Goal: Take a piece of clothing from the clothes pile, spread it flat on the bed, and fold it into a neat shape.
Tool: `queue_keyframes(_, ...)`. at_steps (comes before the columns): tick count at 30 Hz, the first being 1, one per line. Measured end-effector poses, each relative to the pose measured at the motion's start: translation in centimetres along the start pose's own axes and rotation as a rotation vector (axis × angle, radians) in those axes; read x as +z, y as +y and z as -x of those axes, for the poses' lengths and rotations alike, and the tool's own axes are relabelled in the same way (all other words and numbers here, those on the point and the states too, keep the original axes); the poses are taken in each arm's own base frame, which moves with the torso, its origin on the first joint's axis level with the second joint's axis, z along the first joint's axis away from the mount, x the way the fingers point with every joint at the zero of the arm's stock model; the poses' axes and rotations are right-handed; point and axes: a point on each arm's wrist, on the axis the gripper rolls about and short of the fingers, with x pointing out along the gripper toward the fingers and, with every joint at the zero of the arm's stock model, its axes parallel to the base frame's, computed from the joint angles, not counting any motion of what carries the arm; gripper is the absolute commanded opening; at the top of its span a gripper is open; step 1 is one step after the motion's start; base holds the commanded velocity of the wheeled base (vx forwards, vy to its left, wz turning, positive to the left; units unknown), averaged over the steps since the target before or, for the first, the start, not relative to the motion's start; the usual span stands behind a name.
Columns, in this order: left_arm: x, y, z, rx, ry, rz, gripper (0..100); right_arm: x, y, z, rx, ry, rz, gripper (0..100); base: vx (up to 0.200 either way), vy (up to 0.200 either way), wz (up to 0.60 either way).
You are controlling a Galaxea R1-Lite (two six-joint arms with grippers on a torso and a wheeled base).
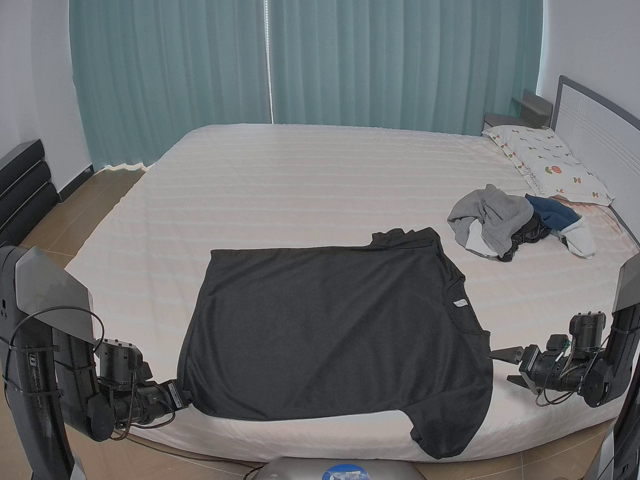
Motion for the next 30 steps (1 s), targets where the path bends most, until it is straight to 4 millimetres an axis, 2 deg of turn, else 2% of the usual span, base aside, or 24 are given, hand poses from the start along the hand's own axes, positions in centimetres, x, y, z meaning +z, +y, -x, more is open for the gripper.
queue_keyframes(17,-0.1,-0.1,1.7,0.004,-0.018,0.004,0,-0.1,-0.2,-0.1,-0.029,-0.014,0.011,100,0.000,0.000,0.00)
queue_keyframes(24,0.4,-0.1,1.6,-0.001,-0.041,0.032,0,-0.6,0.0,-1.2,-0.041,0.010,0.022,100,0.000,0.000,0.00)
queue_keyframes(28,0.9,-0.2,1.3,-0.012,-0.060,0.085,0,-0.8,0.2,-2.6,-0.071,-0.004,0.045,100,0.000,0.000,0.00)
queue_keyframes(29,1.0,-0.2,1.3,-0.014,-0.064,0.091,0,-0.8,0.3,-2.9,-0.078,-0.009,0.052,0,0.000,0.000,0.00)
queue_keyframes(30,1.1,-0.2,1.2,-0.017,-0.066,0.093,0,-0.8,0.3,-3.3,-0.085,-0.014,0.057,0,0.000,0.000,0.00)
